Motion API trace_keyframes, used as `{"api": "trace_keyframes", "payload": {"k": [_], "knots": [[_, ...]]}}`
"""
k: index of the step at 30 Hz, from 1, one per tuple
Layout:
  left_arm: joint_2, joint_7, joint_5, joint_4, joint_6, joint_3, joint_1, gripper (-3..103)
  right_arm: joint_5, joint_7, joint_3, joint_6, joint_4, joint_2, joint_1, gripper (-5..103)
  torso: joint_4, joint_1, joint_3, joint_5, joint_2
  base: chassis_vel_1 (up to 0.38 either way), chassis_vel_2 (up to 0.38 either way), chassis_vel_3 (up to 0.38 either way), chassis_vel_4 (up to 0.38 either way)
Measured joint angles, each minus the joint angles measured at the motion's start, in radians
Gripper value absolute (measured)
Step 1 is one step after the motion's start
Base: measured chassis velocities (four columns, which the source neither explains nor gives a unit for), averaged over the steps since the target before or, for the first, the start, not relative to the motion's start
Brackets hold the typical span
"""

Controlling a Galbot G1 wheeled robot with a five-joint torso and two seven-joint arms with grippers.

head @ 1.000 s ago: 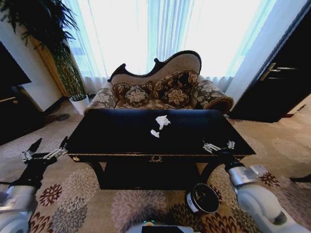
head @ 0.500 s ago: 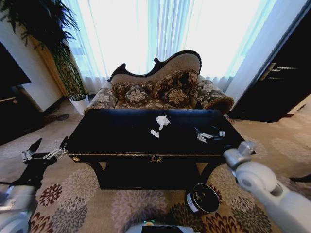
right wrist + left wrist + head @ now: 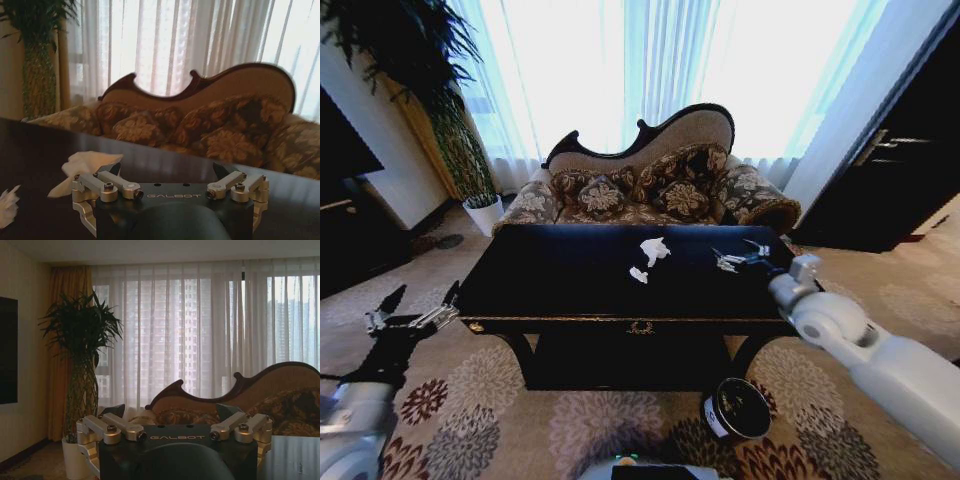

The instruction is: Move to the front of the table and place the trash on the table into the trash bin.

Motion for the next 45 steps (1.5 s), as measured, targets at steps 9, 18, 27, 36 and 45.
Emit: {"api": "trace_keyframes", "payload": {"k": [9,18,27,36,45], "knots": [[0.000,0.000,0.000,0.000,0.000,0.000,0.000,100,0.079,0.006,-0.281,-0.057,-0.081,0.026,0.304,100,0.0000,0.000,0.000,-0.0002,0.000,0.000,0.000,0.000,0.000],[0.000,0.000,0.000,0.000,0.000,0.000,0.000,100,0.144,0.066,-0.546,-0.101,-0.151,0.108,0.545,100,-0.0001,0.000,0.000,-0.0002,0.000,0.000,0.000,0.000,0.000],[0.000,0.000,0.000,0.000,0.000,0.000,0.000,100,0.232,0.176,-0.660,-0.167,-0.194,0.192,0.672,100,0.0000,0.000,0.000,-0.0003,0.000,0.000,0.000,0.000,0.000],[0.000,0.000,0.000,0.000,0.000,0.000,0.000,100,0.255,0.249,-0.761,-0.221,-0.236,0.277,0.762,100,-0.0002,0.000,0.000,-0.0001,0.000,0.000,0.000,0.000,0.000],[0.000,0.000,0.000,0.000,0.000,0.000,0.000,100,0.222,0.251,-0.795,-0.222,-0.300,0.347,0.786,100,0.0000,0.000,0.000,-0.0001,0.000,0.000,0.000,0.000,0.000]]}}
